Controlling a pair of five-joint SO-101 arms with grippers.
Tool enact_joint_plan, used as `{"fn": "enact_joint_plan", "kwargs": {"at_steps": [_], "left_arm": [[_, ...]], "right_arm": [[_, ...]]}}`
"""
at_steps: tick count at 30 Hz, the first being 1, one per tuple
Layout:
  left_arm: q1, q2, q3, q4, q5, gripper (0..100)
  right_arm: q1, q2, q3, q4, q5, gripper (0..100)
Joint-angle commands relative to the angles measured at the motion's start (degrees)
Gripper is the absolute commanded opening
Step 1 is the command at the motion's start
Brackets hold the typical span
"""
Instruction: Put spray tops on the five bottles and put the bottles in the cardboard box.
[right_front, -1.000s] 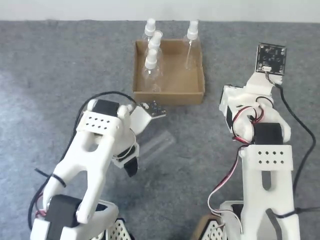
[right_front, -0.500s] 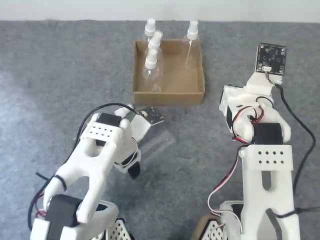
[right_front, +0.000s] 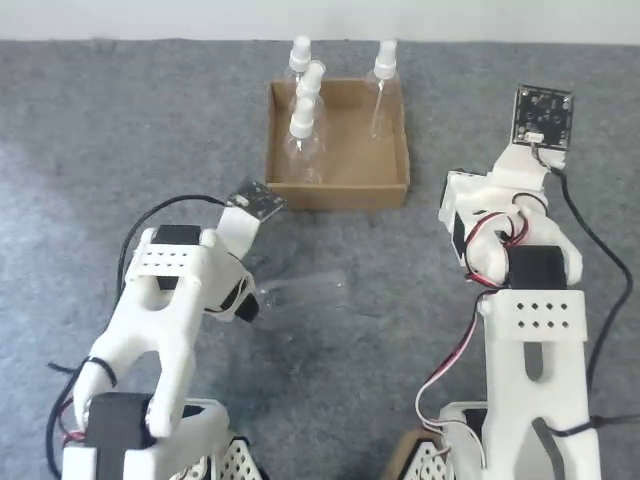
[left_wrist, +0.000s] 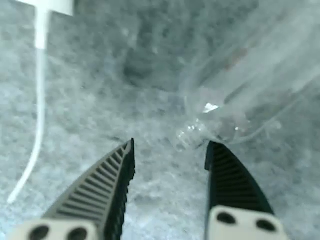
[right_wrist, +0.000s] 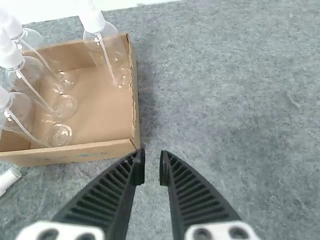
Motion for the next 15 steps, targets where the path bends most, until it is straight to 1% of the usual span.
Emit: {"fn": "enact_joint_plan", "kwargs": {"at_steps": [1, 3, 11, 15], "left_arm": [[-0.7, -2.9, -0.9, -2.9, 0.9, 21], [-0.7, -2.9, -1.3, -4.3, 1.2, 21], [-0.7, -2.9, -2.2, -10.8, 9.8, 21], [-0.5, -2.9, -2.7, -11.0, 12.0, 21]], "right_arm": [[0.5, -2.2, -0.8, -1.4, -0.3, 4.6], [0.5, -2.2, -0.7, -1.4, -0.3, 4.6], [0.5, -2.2, -0.7, -1.4, -0.3, 4.6], [0.5, -2.2, -0.7, -1.4, -0.3, 4.6]]}}
